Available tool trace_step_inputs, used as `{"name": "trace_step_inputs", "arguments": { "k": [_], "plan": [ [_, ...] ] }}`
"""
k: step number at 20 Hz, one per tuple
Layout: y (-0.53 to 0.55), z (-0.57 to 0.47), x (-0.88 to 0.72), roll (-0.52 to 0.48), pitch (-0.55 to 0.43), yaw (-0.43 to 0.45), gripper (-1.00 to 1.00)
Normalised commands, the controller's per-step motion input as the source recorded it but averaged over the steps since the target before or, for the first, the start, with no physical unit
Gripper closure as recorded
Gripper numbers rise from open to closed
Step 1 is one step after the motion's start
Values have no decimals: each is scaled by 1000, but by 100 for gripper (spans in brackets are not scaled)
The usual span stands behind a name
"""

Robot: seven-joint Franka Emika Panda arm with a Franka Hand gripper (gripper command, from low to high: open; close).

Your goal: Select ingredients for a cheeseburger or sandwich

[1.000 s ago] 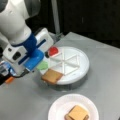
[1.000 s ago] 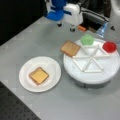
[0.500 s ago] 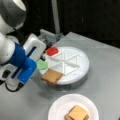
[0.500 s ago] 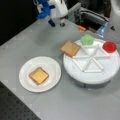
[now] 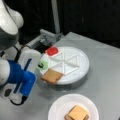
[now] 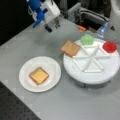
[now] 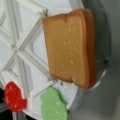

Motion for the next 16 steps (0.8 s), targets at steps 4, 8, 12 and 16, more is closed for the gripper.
{"name": "trace_step_inputs", "arguments": {
  "k": [4,8,12,16],
  "plan": [
    [-249,-229,295,367,-14,277,-100],
    [-154,-142,250,366,17,288,-100],
    [-53,-174,217,462,35,216,-100],
    [-71,-180,180,539,38,189,-100]
  ]
}}
